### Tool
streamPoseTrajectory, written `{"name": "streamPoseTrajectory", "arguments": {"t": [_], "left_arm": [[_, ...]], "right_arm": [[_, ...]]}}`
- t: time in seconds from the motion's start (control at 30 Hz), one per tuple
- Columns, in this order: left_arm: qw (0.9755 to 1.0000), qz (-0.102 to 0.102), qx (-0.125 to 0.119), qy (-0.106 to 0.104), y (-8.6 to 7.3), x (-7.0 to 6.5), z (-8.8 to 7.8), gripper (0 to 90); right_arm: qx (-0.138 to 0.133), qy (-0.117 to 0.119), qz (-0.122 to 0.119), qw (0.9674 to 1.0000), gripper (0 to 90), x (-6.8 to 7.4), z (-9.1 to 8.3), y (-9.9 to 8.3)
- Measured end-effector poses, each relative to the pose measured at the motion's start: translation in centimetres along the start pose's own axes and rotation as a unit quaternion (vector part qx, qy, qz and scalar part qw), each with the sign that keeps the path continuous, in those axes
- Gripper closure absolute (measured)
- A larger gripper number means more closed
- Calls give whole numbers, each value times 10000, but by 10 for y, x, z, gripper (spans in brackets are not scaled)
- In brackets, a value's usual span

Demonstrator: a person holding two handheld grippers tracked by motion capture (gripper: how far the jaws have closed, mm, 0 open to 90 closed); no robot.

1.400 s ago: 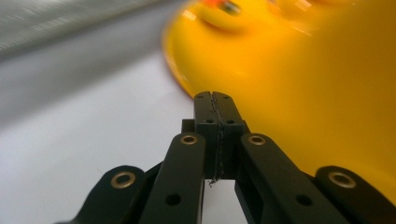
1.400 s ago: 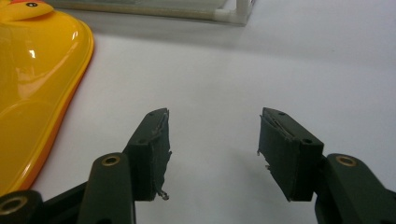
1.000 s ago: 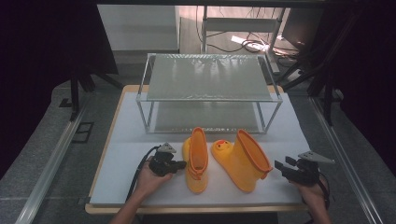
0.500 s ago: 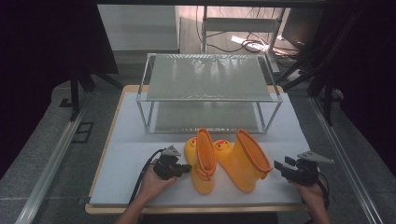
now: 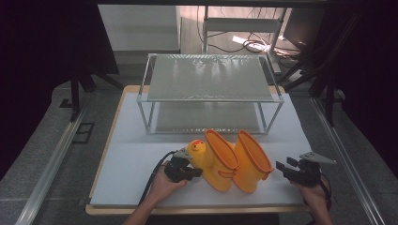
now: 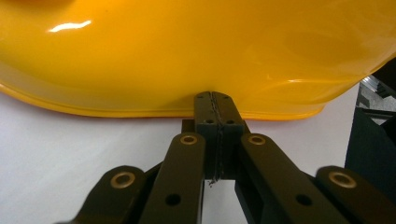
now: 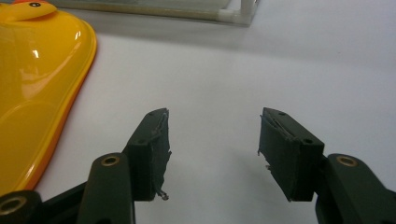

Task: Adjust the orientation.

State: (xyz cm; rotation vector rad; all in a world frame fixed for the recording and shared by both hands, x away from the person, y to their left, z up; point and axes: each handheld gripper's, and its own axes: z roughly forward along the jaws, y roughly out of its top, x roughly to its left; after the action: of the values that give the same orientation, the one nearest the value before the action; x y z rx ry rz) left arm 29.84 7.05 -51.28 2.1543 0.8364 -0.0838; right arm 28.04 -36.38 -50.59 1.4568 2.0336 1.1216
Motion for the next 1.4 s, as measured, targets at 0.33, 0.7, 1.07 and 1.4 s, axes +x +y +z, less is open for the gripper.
{"name": "streamPoseTrajectory", "arguments": {"t": [0.33,0.7,1.07,1.4], "left_arm": [[9983,-172,-527,179,-7,12,-30,821],[9863,-342,-938,1310,-16,31,-64,503],[9824,-534,-1010,1480,-19,39,-76,386],[9823,-636,-989,1460,-22,41,-79,362]], "right_arm": [[-71,112,-40,9999,586,9,-11,0],[88,404,-364,9985,849,32,-18,-2],[277,768,-765,9937,895,56,-30,-15],[443,1059,-958,9888,895,84,-27,-23]]}}
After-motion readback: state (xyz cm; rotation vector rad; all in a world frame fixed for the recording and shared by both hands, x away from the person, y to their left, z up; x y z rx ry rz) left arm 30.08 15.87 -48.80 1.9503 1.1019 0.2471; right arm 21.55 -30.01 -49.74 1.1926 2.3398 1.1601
